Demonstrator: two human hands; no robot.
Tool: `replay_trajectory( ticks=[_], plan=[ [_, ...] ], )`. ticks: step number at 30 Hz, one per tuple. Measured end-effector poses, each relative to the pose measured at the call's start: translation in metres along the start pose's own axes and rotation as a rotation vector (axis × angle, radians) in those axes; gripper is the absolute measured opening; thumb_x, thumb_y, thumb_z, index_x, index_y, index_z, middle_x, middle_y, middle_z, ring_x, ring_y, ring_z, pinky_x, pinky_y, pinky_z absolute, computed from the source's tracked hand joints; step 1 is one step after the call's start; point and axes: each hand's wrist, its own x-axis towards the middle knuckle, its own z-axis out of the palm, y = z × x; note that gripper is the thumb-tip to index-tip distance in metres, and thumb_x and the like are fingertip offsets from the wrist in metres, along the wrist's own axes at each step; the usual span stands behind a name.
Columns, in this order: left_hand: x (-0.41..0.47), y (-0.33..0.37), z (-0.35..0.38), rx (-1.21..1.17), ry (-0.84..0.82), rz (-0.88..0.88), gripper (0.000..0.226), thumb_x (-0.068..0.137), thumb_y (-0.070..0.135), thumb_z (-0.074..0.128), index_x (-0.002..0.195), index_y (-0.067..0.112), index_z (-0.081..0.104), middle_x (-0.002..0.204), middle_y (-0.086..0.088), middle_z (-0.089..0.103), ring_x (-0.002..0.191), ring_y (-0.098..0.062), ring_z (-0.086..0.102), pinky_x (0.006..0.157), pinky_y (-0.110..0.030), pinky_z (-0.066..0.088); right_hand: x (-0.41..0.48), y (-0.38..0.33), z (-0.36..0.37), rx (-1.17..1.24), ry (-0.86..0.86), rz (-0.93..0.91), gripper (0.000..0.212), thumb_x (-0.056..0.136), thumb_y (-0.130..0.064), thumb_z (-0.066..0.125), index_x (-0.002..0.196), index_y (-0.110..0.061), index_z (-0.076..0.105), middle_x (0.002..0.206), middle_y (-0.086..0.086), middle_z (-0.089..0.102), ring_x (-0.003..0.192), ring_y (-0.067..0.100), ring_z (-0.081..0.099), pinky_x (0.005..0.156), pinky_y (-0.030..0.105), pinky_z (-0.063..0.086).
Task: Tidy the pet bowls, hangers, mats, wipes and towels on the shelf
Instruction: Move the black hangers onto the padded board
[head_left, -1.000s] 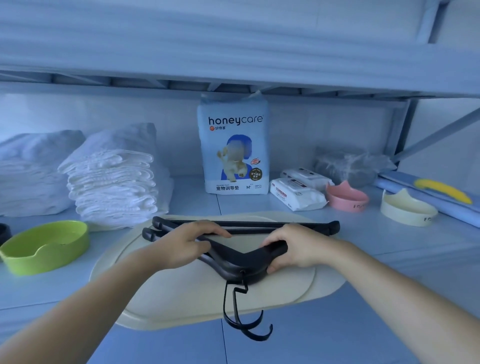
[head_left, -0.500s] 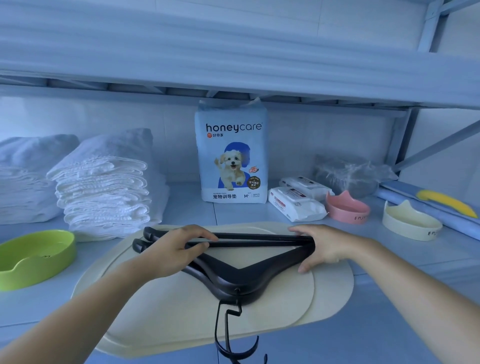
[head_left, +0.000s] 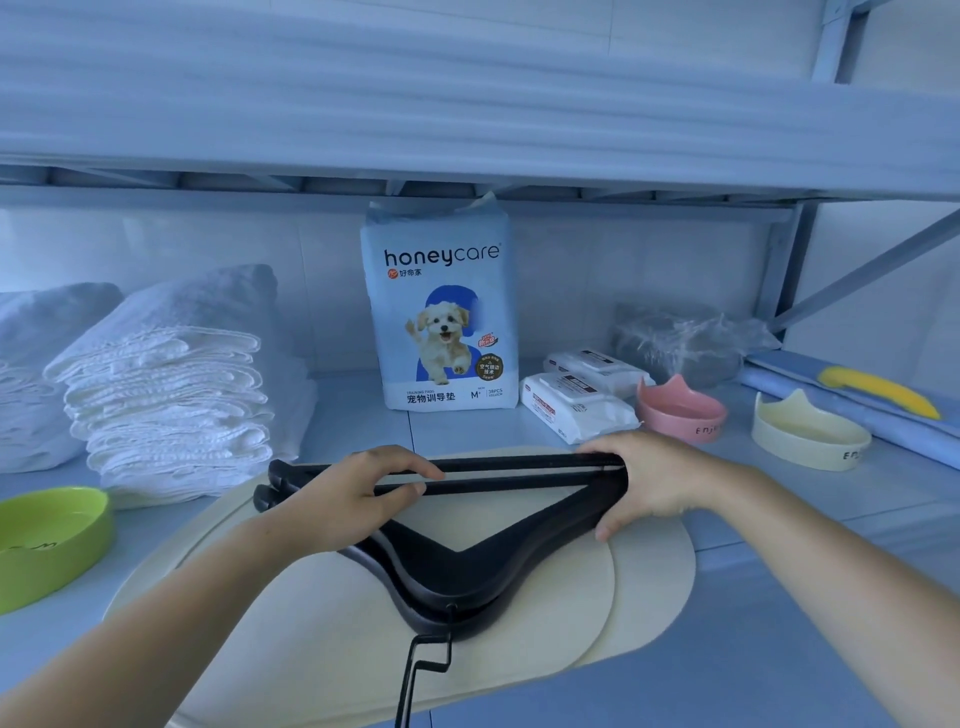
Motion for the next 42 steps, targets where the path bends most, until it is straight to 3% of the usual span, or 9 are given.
replay_trajectory(
  ticks=[3,10,15,22,27,32,36,39,42],
  plan=[
    [0.002,0.008,0.000,0.002,0.004,0.037,0.020,0.094,0.028,0.052,0.105,0.040,0.062,0.110,0.030,0.058,0.109,0.015,0.048,0.087,0.002,0.031,-0.007,0.002,-0.002,-0.053,0.037,-0.001,0.091,0.039,-0.065,0.079,0.121,-0.040,0.051,0.116,-0.025,0.056,0.109,0.005,0.052,0.093,0.030,0.046],
    [-0.019,0.005,0.006,0.012,0.013,0.099,0.028,0.092,0.020,0.055,0.102,0.046,0.059,0.111,0.026,0.058,0.110,0.012,0.048,0.086,-0.002,0.036,-0.030,0.004,0.018,-0.002,0.005,0.059,0.079,0.055,-0.052,0.084,0.125,-0.029,0.054,0.123,-0.016,0.057,0.116,0.008,0.052,0.097,0.024,0.042],
    [-0.041,-0.005,0.006,0.002,0.080,0.106,0.033,0.091,0.020,0.056,0.097,0.053,0.060,0.112,0.026,0.056,0.112,0.009,0.048,0.090,-0.002,0.034,-0.043,-0.010,0.021,-0.027,0.072,-0.024,0.090,0.059,-0.051,0.083,0.137,-0.027,0.045,0.140,-0.020,0.038,0.129,0.002,0.036,0.107,0.017,0.027],
    [-0.057,0.001,0.002,-0.034,0.133,0.075,0.036,0.090,0.024,0.057,0.097,0.059,0.057,0.110,0.031,0.057,0.110,0.014,0.047,0.085,0.001,0.033,-0.041,-0.069,0.037,0.066,-0.060,-0.158,0.056,0.068,-0.044,0.079,0.119,-0.034,0.059,0.122,-0.022,0.058,0.112,-0.002,0.051,0.099,0.023,0.040],
    [-0.069,-0.002,-0.008,0.025,0.146,0.056,0.025,0.090,0.024,0.058,0.099,0.048,0.058,0.114,0.038,0.049,0.109,0.014,0.047,0.086,0.002,0.032,-0.035,-0.080,0.039,0.118,-0.124,-0.158,0.037,0.072,-0.034,0.078,0.106,-0.030,0.066,0.104,-0.016,0.067,0.098,0.004,0.060,0.091,0.032,0.048],
    [-0.077,-0.007,-0.013,0.044,0.167,0.051,0.023,0.090,0.020,0.059,0.105,0.037,0.063,0.118,0.035,0.048,0.108,0.013,0.048,0.086,0.002,0.031,-0.031,-0.083,0.038,0.143,-0.156,-0.179,0.021,0.071,-0.026,0.079,0.089,-0.024,0.067,0.090,-0.009,0.068,0.083,0.008,0.059,0.077,0.024,0.046],
    [-0.082,-0.012,-0.016,0.063,0.172,0.055,0.027,0.090,0.022,0.059,0.102,0.046,0.059,0.118,0.038,0.047,0.108,0.013,0.048,0.088,-0.001,0.033,-0.031,-0.081,0.040,0.165,-0.155,-0.177,0.020,0.070,-0.026,0.079,0.080,-0.032,0.063,0.079,-0.015,0.061,0.071,-0.001,0.052,0.066,0.018,0.040],
    [-0.083,-0.016,-0.018,0.075,0.180,0.037,0.018,0.086,0.038,0.059,0.100,0.049,0.059,0.116,0.038,0.049,0.108,0.011,0.049,0.089,-0.005,0.036,-0.034,-0.075,0.035,0.209,-0.156,-0.161,0.018,0.071,-0.028,0.078,0.082,-0.028,0.064,0.079,-0.014,0.061,0.072,0.000,0.052,0.068,0.021,0.040],
    [-0.081,-0.018,-0.018,0.072,0.178,0.032,0.030,0.077,0.055,0.048,0.103,0.047,0.059,0.115,0.032,0.054,0.107,0.007,0.051,0.090,-0.013,0.040,-0.038,-0.068,0.025,0.270,-0.160,-0.153,0.019,0.072,-0.027,0.077,0.087,-0.024,0.066,0.084,-0.008,0.066,0.077,0.003,0.055,0.076,0.028,0.043]
  ],
)
